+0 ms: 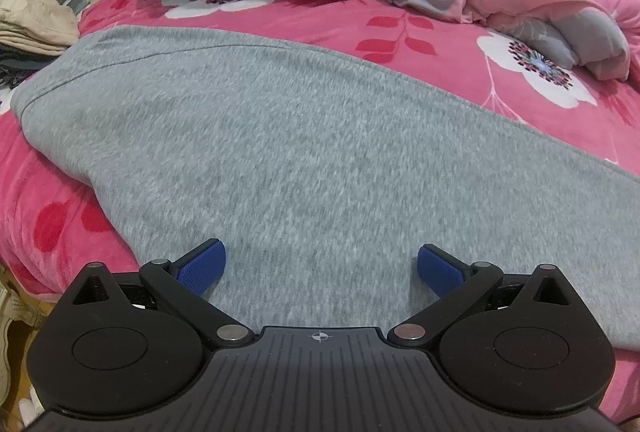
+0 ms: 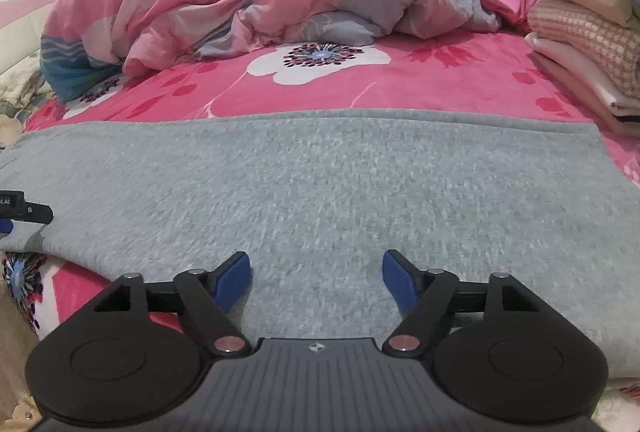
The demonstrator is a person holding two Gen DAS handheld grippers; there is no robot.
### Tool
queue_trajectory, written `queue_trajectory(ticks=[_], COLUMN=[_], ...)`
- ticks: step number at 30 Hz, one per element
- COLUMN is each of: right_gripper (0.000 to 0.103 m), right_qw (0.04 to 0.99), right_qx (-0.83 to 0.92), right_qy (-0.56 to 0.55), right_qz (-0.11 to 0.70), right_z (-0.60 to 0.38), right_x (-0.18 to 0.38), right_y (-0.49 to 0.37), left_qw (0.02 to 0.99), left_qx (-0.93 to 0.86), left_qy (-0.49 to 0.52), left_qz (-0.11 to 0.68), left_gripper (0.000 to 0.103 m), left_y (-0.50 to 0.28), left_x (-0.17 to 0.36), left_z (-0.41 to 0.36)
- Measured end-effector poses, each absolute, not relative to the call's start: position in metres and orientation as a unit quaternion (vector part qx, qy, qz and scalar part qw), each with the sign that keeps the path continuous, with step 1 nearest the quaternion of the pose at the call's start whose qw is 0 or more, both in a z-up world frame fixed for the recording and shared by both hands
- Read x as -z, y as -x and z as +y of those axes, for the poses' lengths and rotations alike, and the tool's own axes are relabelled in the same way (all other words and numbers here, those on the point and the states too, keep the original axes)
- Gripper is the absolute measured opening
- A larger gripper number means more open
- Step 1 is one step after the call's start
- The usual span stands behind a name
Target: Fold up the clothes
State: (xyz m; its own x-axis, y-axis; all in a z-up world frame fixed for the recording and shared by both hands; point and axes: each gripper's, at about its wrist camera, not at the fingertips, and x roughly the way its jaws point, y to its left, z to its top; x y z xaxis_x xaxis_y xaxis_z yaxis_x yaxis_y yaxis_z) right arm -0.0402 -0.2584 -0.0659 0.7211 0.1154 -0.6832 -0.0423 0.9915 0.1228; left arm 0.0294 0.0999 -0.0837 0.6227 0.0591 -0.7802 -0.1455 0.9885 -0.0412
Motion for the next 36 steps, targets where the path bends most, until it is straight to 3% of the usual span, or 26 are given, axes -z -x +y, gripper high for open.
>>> queue_trajectory(ticks=[9, 15, 23, 27, 32, 34, 36], right_gripper=[0.077, 0.078, 0.080, 0.083, 0.084, 0.084, 0.084], right_qw=[0.948, 0.941, 0.936, 0.936, 0.935, 0.934, 0.933], right_qx=[-0.042, -0.056, -0.072, -0.070, -0.068, -0.064, -0.061], right_qy=[-0.001, 0.013, -0.010, -0.007, -0.005, -0.004, -0.002], right_qz=[0.317, 0.334, 0.344, 0.345, 0.349, 0.351, 0.355], right_z=[-0.234, -0.217, -0.222, -0.219, -0.218, -0.216, -0.215], right_x=[0.041, 0.069, 0.074, 0.074, 0.074, 0.074, 0.073], right_y=[0.026, 0.013, 0.016, 0.016, 0.014, 0.014, 0.012], left_qw=[0.904, 0.914, 0.949, 0.923, 0.910, 0.903, 0.895], left_qx=[-0.046, -0.034, -0.106, -0.200, -0.260, -0.254, -0.241], left_qy=[0.056, 0.088, 0.188, 0.269, 0.262, 0.288, 0.322], left_qz=[0.421, 0.394, 0.229, 0.191, 0.189, 0.193, 0.191], left_gripper=[0.103, 0.103, 0.103, 0.103, 0.095, 0.083, 0.078], left_y=[-0.027, -0.020, 0.020, 0.024, 0.006, -0.002, -0.007], left_x=[0.086, 0.079, 0.043, 0.047, 0.062, 0.070, 0.078], left_z=[0.104, 0.115, 0.201, 0.277, 0.334, 0.349, 0.362])
